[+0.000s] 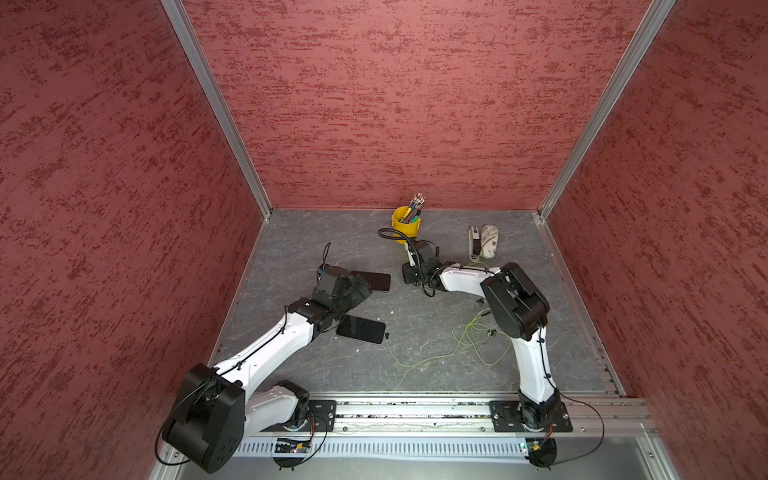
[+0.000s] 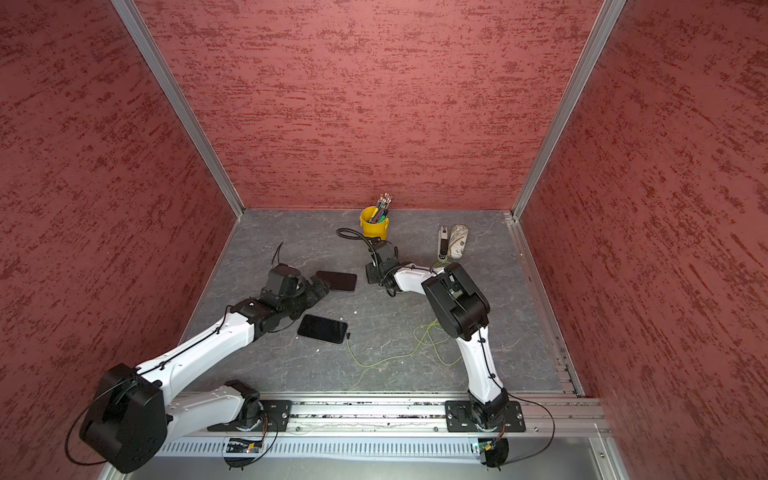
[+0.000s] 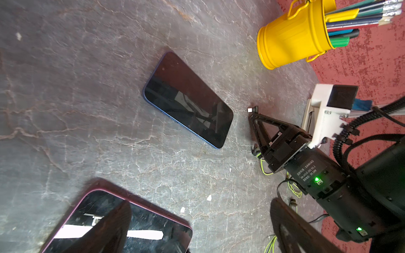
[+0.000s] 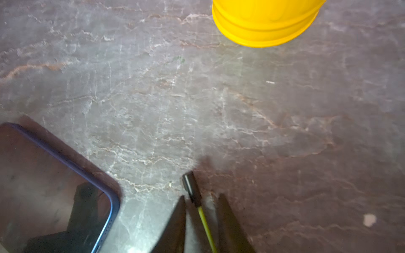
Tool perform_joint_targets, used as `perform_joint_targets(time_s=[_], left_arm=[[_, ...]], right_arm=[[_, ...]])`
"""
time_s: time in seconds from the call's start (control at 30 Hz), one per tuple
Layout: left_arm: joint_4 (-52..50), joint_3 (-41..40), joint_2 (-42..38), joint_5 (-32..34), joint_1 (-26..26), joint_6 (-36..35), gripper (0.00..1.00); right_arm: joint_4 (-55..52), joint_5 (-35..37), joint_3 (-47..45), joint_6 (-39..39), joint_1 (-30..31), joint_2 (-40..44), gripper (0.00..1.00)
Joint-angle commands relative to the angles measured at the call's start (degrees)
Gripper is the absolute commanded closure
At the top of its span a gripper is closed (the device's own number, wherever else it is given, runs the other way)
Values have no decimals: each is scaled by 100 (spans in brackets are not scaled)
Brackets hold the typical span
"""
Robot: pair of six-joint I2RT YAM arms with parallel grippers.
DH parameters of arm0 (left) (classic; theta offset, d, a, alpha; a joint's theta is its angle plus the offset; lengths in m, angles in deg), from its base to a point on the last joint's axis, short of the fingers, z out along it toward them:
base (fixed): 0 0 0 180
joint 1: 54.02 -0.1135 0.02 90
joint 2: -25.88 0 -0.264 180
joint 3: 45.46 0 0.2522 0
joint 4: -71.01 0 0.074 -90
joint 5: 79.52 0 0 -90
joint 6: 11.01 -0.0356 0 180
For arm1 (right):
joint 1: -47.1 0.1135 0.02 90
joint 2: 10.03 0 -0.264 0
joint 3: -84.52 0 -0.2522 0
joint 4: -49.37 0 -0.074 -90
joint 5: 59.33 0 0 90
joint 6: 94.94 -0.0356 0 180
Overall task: Plug wired earphones into phones
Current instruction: Pick up the wired earphone from the center of the board.
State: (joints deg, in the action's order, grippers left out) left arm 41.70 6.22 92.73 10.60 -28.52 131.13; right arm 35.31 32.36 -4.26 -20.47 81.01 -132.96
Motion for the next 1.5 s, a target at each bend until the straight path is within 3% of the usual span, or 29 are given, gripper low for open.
perform_joint_targets(time_s=[0.0,0.27,0.37,0.47,0.7,0.87,1.17,1.47], left_arm=[[232,36,-82,24,170,-306,0],[815,117,-251,-186,746,-825,0],[701,406,-189,40,1085,-1126,0],[887,509,-56,-171,1277,-1222,0],[2872,334,505,-967,1868,-1193,0],[3145,792,1224,-616,2387,-1453,2],[3895,1094,1893,-536,2466,-1573,15],[3805,1223,2069,-478,2516,-1977,35]], right_arm=[[20,-138,-151,-63,-25,101,83],[315,9,-589,-303,-25,944,100],[531,-113,-959,-548,-25,1618,100],[803,-230,-1463,-917,-26,2341,100],[1939,-1083,-3156,-2290,-7,4015,100],[2598,-1417,-4014,-3004,75,5068,100],[2006,-1175,-4254,-2937,238,6163,100],[1980,-1200,-4124,-2937,530,6421,100]])
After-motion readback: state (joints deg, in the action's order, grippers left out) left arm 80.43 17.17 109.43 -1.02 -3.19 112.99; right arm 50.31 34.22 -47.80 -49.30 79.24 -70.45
